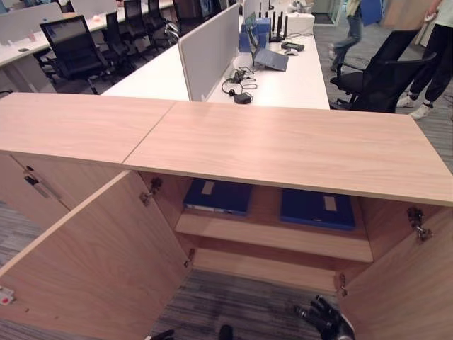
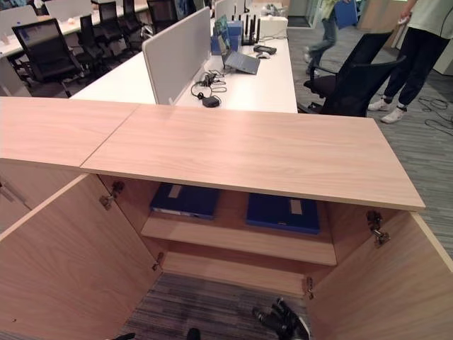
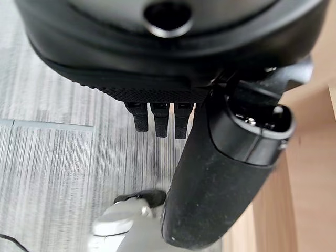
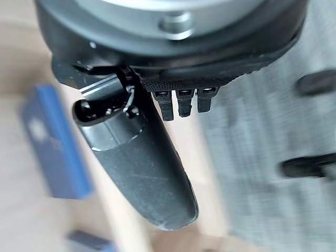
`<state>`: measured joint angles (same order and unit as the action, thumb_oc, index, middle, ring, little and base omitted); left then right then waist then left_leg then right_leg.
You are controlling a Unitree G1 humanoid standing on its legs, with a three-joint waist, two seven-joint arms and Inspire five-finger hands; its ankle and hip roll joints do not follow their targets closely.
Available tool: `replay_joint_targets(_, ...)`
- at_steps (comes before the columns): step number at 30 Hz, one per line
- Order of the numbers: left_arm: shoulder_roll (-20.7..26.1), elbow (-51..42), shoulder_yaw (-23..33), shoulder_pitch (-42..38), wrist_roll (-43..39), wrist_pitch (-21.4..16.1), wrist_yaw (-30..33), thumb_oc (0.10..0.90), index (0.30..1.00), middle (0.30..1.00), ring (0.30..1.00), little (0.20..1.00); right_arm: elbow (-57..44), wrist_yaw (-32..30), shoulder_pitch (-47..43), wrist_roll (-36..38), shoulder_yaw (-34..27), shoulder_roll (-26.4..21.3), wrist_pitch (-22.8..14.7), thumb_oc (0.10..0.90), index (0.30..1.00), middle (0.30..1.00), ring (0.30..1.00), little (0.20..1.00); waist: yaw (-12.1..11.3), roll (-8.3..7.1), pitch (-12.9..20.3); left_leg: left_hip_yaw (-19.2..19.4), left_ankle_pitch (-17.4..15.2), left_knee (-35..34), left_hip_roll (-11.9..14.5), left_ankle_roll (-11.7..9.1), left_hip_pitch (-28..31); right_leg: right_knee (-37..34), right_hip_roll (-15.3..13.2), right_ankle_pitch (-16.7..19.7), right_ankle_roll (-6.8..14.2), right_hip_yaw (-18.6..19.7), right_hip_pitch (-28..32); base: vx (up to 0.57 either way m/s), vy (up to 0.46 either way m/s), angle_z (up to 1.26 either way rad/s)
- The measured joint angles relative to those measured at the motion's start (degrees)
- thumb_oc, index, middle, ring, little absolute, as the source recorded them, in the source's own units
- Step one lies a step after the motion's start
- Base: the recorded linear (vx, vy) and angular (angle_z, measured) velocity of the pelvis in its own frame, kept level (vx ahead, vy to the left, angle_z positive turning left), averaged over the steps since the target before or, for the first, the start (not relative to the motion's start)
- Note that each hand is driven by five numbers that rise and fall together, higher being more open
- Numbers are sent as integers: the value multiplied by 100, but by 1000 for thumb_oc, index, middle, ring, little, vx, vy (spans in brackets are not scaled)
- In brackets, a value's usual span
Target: Put the empty folder in the office cabinet
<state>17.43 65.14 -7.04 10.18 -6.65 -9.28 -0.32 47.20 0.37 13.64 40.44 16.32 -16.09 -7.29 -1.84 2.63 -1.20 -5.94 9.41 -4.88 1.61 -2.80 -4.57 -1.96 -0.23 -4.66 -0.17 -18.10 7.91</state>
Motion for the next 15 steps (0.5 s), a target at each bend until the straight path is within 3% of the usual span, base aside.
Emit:
replay_joint_targets(3, -64, 20, 32, 33, -273, -7, 15, 800, 900, 900, 900, 900, 357, -68, -119, -547, 53, -10, 26, 800, 900, 900, 900, 900, -38, -19, -4, -173, 90, 1, -65, -15, 19, -266, 66, 147, 5, -164, 271, -43, -32, 31)
replay_joint_targets(5, -66, -2, -7, -13, -429, -89, 25, 800, 900, 900, 900, 900, 350, -111, -218, -728, 101, -31, 32, 800, 900, 900, 900, 900, -274, -63, -15, -315, 59, -1, -87, -16, -48, -295, 134, 150, -13, -346, 323, -56, -69, 63)
replay_joint_targets(7, -64, -8, -25, -56, -435, -101, 110, 800, 900, 900, 900, 900, 25, -169, -363, -946, 117, -124, -19, 800, 900, 900, 900, 900, -458, -123, -57, -435, -77, -2, -105, -64, -184, -295, 144, 138, -55, -829, 349, -151, -107, 112)
replay_joint_targets(8, -86, -161, -114, -140, -457, -168, 151, 800, 900, 900, 900, 900, 26, -272, -550, -1130, 166, -286, -22, 800, 900, 900, 900, 900, -664, -77, -121, -751, -123, -1, -184, -40, -394, -288, 225, 140, -60, -1168, 295, -173, -68, 132)
replay_joint_targets(9, -89, -230, -170, -192, -470, -215, 165, 800, 900, 900, 900, 900, 27, -326, -639, -1164, 133, -326, -44, 800, 900, 900, 900, 900, -695, -73, -183, -827, -173, 0, -182, -75, -491, -266, 170, 138, -65, -1321, 228, -161, -4, 129)
replay_joint_targets(10, -100, -463, -171, -259, -679, -199, 214, 800, 900, 900, 900, 900, 95, -435, -819, -1307, 81, -340, -67, 800, 900, 900, 900, 900, -781, -169, -319, -772, -357, 25, -199, -353, -541, -304, 82, 115, -153, -1448, 117, -184, 127, 70)
replay_joint_targets(12, -87, -575, -155, -271, -903, -205, 243, 800, 900, 900, 900, 900, 132, -600, -1316, -1442, 37, -310, -133, 800, 900, 900, 900, 900, -819, -376, -594, -386, -245, 109, -252, -424, -640, -246, -239, 264, -189, -1597, -69, -230, 197, 35)
replay_joint_targets(13, -111, -582, -160, -328, -982, -191, 254, 800, 900, 900, 900, 900, 151, -664, -1511, -1529, -23, -317, -183, 800, 900, 900, 900, 900, -705, -479, -735, 504, -364, 518, -136, -369, -685, -250, -470, 347, -149, -1727, -136, -91, 162, 46)
replay_joint_targets(15, -191, -622, -164, -417, -1112, -198, 264, 800, 900, 900, 900, 900, 156, -755, -1541, -1562, -180, -330, -227, 800, 900, 900, 900, 900, -559, -496, -793, 1086, -470, 896, 84, -386, -569, -190, -669, 374, -102, -1936, -125, -27, 109, 71)
